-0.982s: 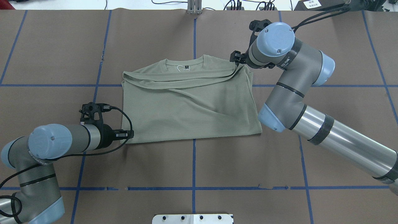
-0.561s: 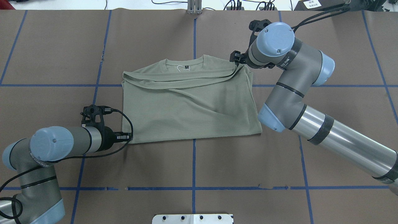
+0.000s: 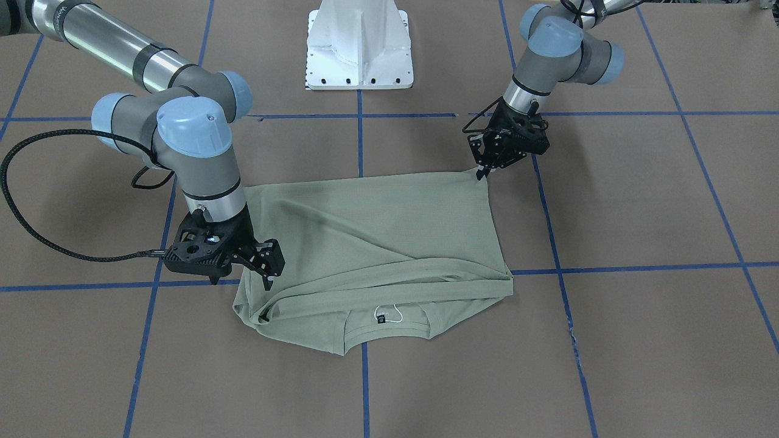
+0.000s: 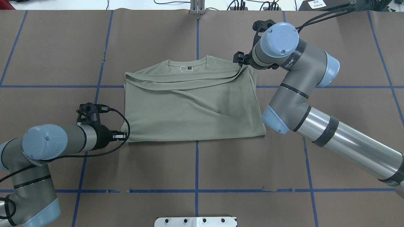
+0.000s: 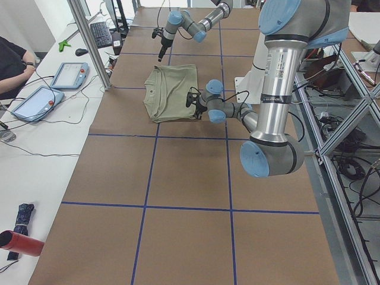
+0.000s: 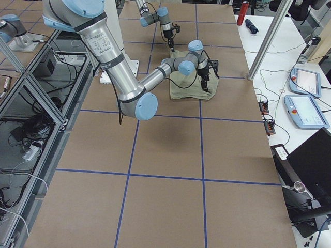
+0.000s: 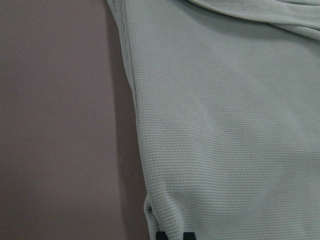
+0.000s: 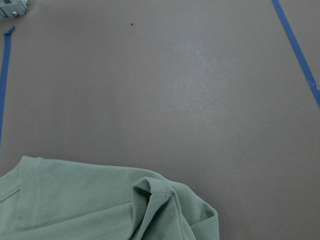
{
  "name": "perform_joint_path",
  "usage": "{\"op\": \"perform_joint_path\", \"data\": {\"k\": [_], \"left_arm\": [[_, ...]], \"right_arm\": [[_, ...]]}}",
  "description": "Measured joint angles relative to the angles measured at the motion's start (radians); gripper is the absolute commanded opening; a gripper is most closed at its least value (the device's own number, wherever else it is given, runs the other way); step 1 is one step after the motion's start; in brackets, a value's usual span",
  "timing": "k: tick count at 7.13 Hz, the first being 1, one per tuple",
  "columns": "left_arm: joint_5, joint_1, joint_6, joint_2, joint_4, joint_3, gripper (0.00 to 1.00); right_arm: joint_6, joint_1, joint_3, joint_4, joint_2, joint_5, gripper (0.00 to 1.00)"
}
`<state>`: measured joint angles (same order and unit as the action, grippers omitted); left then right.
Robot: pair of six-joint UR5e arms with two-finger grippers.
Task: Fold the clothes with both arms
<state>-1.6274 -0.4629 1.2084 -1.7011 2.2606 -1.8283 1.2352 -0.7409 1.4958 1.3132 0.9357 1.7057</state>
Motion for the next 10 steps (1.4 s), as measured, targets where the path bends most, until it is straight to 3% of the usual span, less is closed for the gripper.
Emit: {"op": "perform_joint_path", "data": {"k": [2, 4, 8, 9, 10], "left_arm": [[-0.003, -0.133, -0.174, 0.003, -0.008, 0.02, 0.0], [-0.004, -0.28, -0.289, -0.085, -0.01, 0.146, 0.0], [-0.01, -0.485, -0.515, -0.525, 0.012, 0.743, 0.0], [-0.01, -0.524, -0.601, -0.58, 0.038, 0.846, 0.99], [-0.014, -0.556, -0.683, -0.599, 0.065, 0.895, 1.0]], "right_arm": [[0.002, 0.0, 0.002, 0.0, -0.002, 0.0, 1.0], [0.006, 0.001, 0.021, 0.001, -0.001, 0.0, 1.0], [0.014, 0.012, 0.045, 0.002, 0.001, -0.001, 1.0], [0.016, 0.014, 0.046, 0.002, 0.0, -0.001, 1.0], [0.017, 0.017, 0.046, 0.002, -0.002, -0.002, 1.0]]}}
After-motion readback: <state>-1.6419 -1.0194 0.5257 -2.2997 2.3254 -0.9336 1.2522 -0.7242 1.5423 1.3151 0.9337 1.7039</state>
